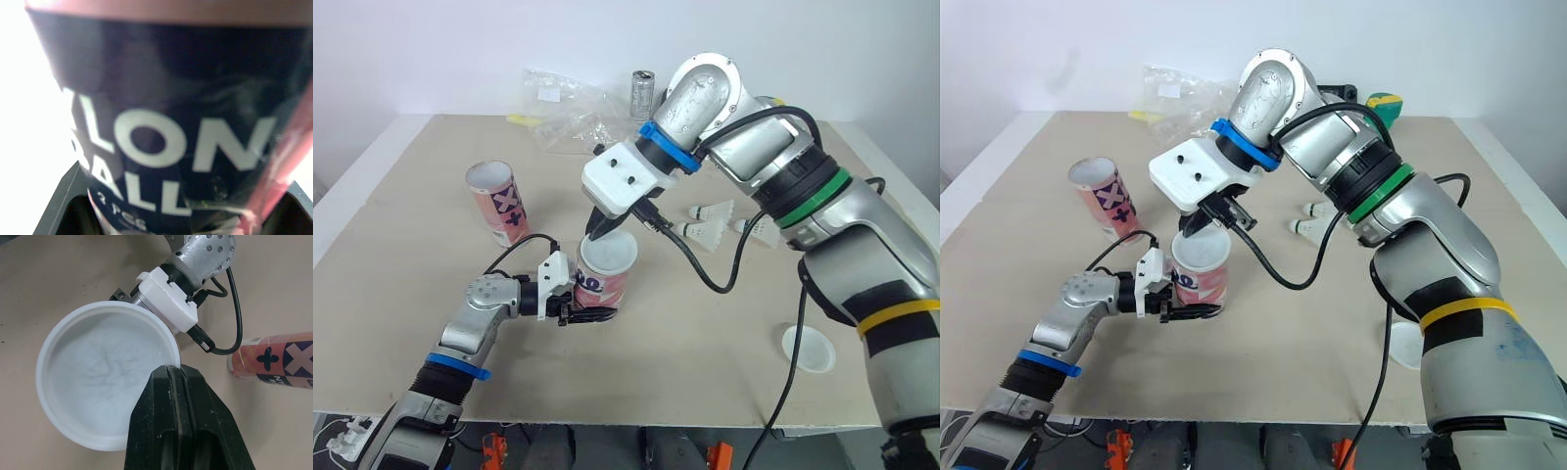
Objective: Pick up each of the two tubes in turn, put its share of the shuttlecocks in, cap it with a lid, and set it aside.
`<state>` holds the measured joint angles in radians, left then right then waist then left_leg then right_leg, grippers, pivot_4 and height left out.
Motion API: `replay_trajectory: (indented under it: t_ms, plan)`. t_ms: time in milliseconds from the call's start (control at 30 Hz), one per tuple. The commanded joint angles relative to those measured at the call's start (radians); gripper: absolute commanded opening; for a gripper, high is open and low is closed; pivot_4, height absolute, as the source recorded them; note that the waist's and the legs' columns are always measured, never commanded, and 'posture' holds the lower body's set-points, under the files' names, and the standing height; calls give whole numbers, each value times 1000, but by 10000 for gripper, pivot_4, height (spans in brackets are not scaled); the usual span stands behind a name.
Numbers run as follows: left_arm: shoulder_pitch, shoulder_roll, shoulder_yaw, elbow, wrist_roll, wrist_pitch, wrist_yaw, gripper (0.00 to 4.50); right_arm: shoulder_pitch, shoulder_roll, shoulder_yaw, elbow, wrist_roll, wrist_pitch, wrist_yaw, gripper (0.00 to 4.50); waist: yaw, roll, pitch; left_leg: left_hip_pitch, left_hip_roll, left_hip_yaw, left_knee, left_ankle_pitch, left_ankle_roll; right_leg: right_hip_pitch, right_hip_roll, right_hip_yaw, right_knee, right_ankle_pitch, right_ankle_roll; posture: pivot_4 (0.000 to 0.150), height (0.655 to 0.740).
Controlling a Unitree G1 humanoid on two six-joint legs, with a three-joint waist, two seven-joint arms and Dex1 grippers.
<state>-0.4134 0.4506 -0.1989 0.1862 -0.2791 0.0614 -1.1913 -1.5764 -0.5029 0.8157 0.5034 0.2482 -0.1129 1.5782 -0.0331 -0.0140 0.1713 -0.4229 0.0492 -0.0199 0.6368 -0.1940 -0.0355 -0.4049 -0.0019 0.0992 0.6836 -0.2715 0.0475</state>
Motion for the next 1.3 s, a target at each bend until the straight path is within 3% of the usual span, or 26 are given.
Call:
replay_trajectory:
  t_ms: [33,1067,1300]
  plan:
    - [45,12,-58,82,56,44,-11,28223,-50,5,-39,14,-3,-20,36,810,0,0,0,0,0,0,0,0,0,0,0,0,0,0,0,1500,7236]
    - [47,7,-56,84,54,53,-5,28223,-31,-33,3,-79,47,11,36,810,0,0,0,0,0,0,0,0,0,0,0,0,0,0,0,1500,7236]
    - [49,5,-55,84,52,53,-3,28223,49,1,-13,-64,-61,-74,36,810,1,0,-1,0,-1,-1,0,0,0,1,0,0,0,0,0,1500,7236]
